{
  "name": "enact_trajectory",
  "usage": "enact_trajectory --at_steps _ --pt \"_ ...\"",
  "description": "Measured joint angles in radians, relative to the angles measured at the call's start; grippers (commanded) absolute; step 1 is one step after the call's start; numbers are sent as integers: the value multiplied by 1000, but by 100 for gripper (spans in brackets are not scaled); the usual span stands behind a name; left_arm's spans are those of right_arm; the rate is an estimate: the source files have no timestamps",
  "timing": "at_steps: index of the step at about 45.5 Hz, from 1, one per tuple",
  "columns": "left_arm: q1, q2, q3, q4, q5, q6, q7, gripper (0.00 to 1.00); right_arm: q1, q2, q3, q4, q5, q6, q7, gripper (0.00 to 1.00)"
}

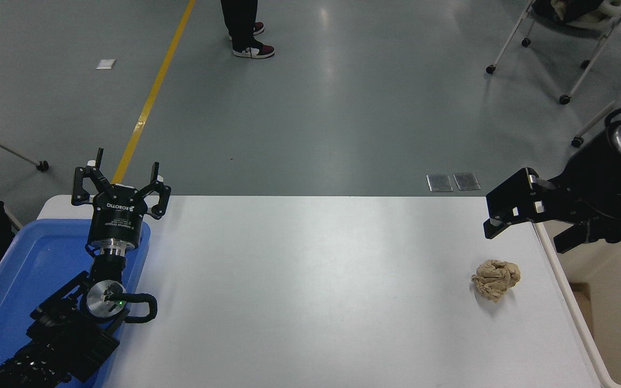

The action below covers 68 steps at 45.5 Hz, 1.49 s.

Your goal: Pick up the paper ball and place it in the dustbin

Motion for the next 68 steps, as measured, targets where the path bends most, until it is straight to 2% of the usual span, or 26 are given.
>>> enact_trajectory --at_steps 21,40,53,63,66,68 --pt "-1 -1 0 0 0 0 0 99 -575 -42 84 -295 6 -358 0 100" --pt "-1 -2 0 0 0 0 0 99 -1039 -54 325 -536 27 -577 0 100" --pt "-2 -1 0 0 -1 0 0 99 -1243 25 448 -729 162 -681 -1 100" --pt "-1 -1 0 0 -1 0 0 99 -1338 88 500 -868 207 -732 -1 99" --pt "-1 -1 0 0 -1 0 0 99 -1359 105 509 -899 213 -741 -1 96" --pt "-1 -1 0 0 -1 0 0 99 -1375 117 516 -923 217 -748 -2 89"
